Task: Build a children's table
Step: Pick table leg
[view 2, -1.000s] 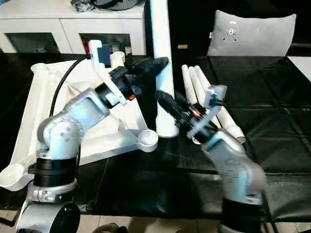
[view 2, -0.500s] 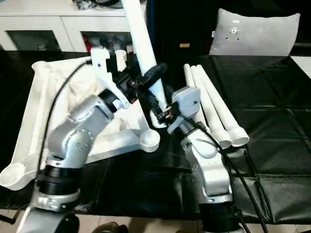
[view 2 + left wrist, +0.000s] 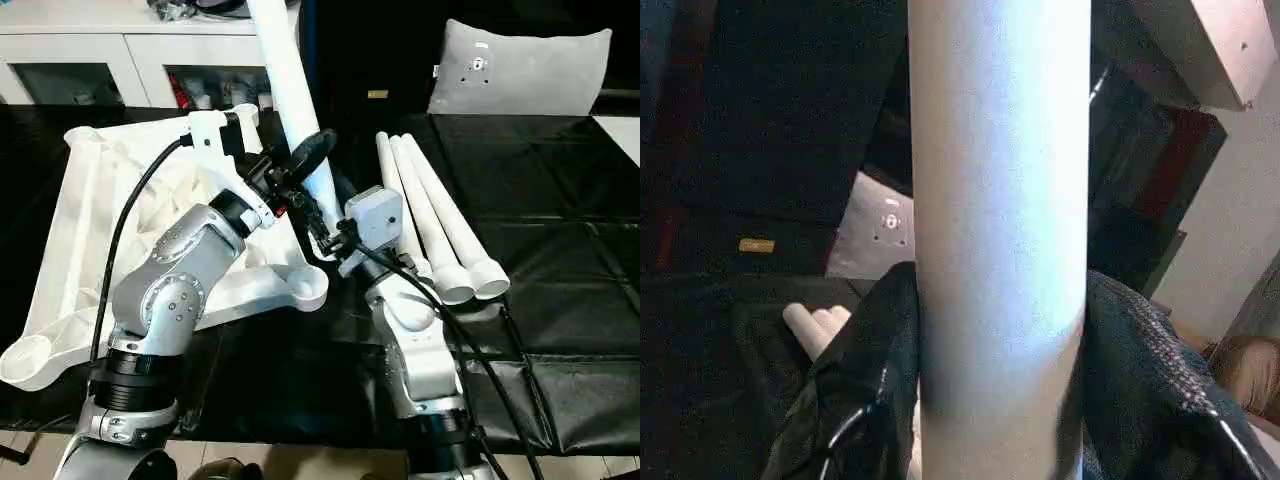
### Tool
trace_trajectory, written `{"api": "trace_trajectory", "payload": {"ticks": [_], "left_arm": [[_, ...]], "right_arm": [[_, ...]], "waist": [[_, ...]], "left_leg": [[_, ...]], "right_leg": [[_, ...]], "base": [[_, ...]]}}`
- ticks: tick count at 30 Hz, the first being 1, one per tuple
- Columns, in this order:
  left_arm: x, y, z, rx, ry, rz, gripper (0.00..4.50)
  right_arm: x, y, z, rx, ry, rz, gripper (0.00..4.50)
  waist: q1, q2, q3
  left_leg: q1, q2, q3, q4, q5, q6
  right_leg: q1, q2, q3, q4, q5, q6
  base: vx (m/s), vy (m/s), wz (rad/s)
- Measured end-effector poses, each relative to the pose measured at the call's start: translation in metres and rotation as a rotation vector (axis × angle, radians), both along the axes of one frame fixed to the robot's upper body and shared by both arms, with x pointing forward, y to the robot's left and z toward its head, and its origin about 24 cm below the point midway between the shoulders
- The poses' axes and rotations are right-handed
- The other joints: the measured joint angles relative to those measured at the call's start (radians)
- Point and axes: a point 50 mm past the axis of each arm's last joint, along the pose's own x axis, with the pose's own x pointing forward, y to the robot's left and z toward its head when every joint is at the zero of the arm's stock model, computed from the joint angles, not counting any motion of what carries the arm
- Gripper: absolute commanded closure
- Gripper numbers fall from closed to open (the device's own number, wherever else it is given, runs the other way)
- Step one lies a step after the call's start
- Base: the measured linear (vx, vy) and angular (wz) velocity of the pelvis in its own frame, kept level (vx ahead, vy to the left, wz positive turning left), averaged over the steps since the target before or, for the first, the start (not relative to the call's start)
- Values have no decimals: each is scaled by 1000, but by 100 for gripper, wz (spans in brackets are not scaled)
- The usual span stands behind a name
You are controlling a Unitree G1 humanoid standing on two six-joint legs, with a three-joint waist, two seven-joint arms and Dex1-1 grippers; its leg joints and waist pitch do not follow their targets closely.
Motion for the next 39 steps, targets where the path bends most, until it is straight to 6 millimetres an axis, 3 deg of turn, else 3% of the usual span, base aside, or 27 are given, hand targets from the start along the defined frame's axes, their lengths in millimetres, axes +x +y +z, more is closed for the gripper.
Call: {"api": "trace_trajectory", "payload": {"ticks": [10, 11, 12, 18, 21, 24, 32, 39], "left_arm": [[2, 8, 0, 11, -3, 20, 259], [3, 9, 0, 22, -5, 25, 259], [3, 10, -1, 33, -5, 29, 259], [11, 30, -4, 93, 5, 144, 260], [13, 36, -4, 118, -2, 158, 260], [17, 42, 1, 150, -21, 152, 260], [19, 48, -3, 187, 40, 13, 260], [6, 50, 0, -35, 172, -282, 260]], "right_arm": [[3, 8, 0, -13, -9, 9, 263], [3, 7, -1, -18, -7, 0, 207], [3, 7, -1, -19, -1, 4, 193], [3, 3, -4, -20, 47, 44, 148], [1, -6, 0, -15, 80, 53, 107], [-3, -25, 3, 30, 167, 102, 84], [9, -66, 22, 233, 319, 122, 14], [9, -68, 23, 270, 477, 303, 0]], "waist": [[4, 0, 0], [4, 0, 0], [4, 0, 0], [6, -1, 0], [12, 6, 0], [14, 5, 0], [8, 0, 0], [12, -15, 6]], "left_leg": [[0, 0, 1, 0, 0, 0], [0, 0, 1, 0, 0, 0], [0, 0, 1, 0, 0, 0], [0, 0, 1, 0, 0, 1], [-1, -1, 1, 1, 0, 0], [-1, -1, 1, 1, 1, 1], [0, -1, 3, 0, 4, 3], [-2, -1, 8, 1, 6, 5]], "right_leg": [[0, 0, 0, -1, 1, 1], [0, -1, 0, -1, 1, 1], [0, -1, 0, -1, 1, 1], [0, -1, 0, -1, 2, 1], [0, -2, 0, -2, 3, 1], [1, -2, 0, -2, 4, 3], [1, -3, 0, -2, 8, 2], [-1, -4, 1, -1, 8, 2]], "base": [[0, 0, 0], [0, 0, 0], [0, 0, 0], [0, 0, 0], [0, 0, 0], [0, 0, 0], [0, 0, 0], [0, 0, 0]]}}
